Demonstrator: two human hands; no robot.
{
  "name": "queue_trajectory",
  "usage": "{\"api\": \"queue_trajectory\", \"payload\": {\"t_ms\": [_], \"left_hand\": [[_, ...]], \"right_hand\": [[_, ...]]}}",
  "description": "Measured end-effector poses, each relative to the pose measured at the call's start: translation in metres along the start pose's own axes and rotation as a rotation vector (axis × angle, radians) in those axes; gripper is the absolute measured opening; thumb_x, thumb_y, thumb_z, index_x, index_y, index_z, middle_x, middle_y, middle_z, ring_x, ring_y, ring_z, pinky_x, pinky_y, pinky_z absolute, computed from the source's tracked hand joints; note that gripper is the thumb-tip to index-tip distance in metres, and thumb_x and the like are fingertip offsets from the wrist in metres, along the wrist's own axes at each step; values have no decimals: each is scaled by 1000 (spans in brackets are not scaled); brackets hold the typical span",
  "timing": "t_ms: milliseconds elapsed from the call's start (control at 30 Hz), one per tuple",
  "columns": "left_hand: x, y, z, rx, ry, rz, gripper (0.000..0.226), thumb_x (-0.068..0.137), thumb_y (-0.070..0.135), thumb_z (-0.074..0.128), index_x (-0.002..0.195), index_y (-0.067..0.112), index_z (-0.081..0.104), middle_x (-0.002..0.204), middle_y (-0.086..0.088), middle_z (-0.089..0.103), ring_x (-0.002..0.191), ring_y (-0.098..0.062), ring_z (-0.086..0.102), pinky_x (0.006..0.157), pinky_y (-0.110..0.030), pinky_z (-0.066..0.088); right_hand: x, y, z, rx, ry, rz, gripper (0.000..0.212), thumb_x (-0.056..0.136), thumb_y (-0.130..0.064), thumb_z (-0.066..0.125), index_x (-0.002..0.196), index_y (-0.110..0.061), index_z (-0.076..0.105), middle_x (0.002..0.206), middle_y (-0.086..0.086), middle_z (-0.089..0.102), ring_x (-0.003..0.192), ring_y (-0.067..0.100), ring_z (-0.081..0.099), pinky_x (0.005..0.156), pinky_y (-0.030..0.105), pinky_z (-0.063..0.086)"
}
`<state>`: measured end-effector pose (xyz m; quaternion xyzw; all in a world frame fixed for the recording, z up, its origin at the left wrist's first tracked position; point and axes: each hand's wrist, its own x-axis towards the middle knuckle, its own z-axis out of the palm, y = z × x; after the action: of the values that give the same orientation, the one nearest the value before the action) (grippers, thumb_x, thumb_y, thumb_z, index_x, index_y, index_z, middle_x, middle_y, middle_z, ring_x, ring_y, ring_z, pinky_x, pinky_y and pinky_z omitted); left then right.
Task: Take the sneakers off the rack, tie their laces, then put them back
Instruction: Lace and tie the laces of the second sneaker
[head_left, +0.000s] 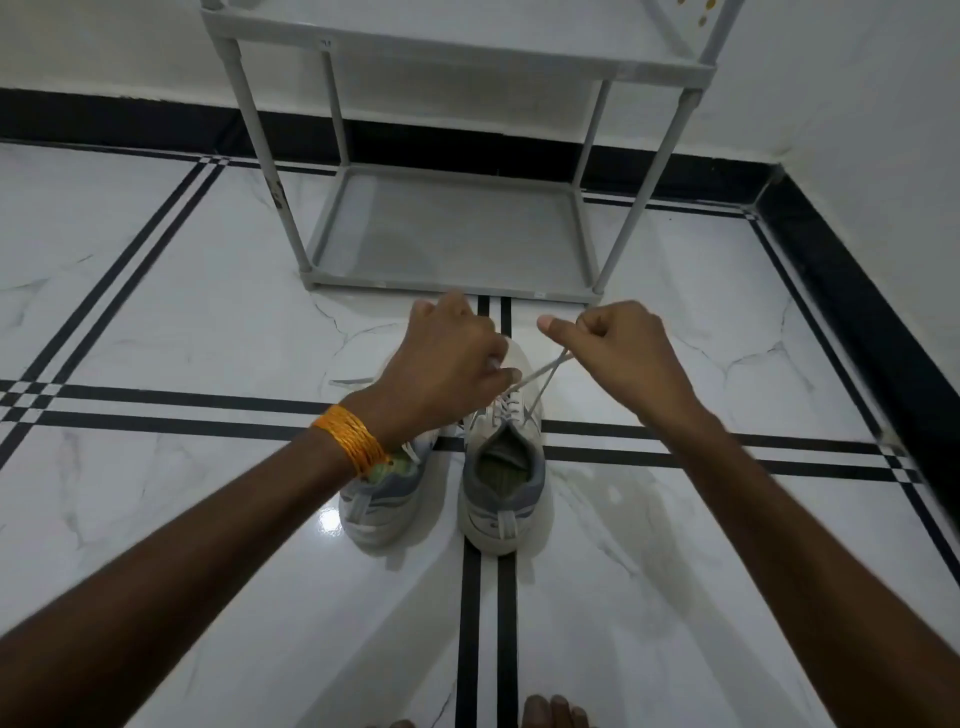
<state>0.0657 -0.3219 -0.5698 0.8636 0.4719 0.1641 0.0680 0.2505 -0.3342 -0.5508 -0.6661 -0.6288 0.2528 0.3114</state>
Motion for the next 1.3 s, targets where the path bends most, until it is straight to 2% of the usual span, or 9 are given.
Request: {"api": "queue_trajectory", "payload": {"t_ms": [133,333,467,533,633,767,967,1067,1300], "left_hand": [[15,15,-19,-375,-89,230,45,92,35,62,59,9,45,61,-7,48,58,-22,48,57,-34,37],[23,20,-9,116,39,527,24,93,33,59,85,11,64,90,-4,66,62,-16,57,54,-29,45],[39,4,-20,349,-28,270,37,97,42,48,81,12,64,67,-2,55,58,-21,49,56,-29,38],[41,3,-23,52,-93,90,41,96,40,51,65,13,57,54,1,44,52,-19,43,52,-27,31],[41,5,-23,-700,-233,-243,40,95,32,52,62,11,53,55,-1,44,45,-11,37,46,-24,30],[39,4,-26,-956,-289,-410,31,92,23,46,62,17,49,52,5,44,41,-8,33,45,-22,26],[37,-3,-32,-994,-336,-336,10,88,22,56,85,12,55,74,-2,51,65,-15,45,60,-28,38],[33,-10,-27,-939,-360,-313,31,76,8,72,97,12,49,81,-3,51,73,-16,46,65,-30,42],[31,14,11,-335,167,-146,40,70,-3,65,100,9,43,72,-6,55,58,-22,51,48,-34,39]], "right_hand": [[17,-35,-24,-9,18,-186,47,88,-36,66,56,-7,48,52,8,42,48,16,43,55,29,39],[32,-51,-12,-5,-89,-287,42,88,-39,66,58,-15,47,51,-3,46,46,7,47,57,36,49],[35,-44,-10,-31,-6,-299,33,91,-31,63,66,-13,51,59,-2,48,55,8,44,57,26,38],[34,-35,-8,-170,-27,-264,9,89,-21,62,90,-12,60,85,3,59,81,14,55,70,29,44],[25,-30,-9,-311,-133,-233,39,80,-10,68,117,-19,63,106,1,58,102,16,51,81,24,45],[16,-29,-9,24,-274,-100,19,76,-16,76,95,-17,74,71,-3,63,64,8,55,62,24,46],[15,-36,-17,368,-222,80,15,89,-17,61,80,-6,62,56,-6,51,52,8,45,50,19,35],[15,-54,-32,675,-244,149,21,92,-20,55,73,-13,54,57,-2,45,51,12,41,44,21,32],[19,-79,-32,1023,-229,16,19,99,-16,51,84,-8,59,82,9,68,74,17,68,63,24,56]]}}
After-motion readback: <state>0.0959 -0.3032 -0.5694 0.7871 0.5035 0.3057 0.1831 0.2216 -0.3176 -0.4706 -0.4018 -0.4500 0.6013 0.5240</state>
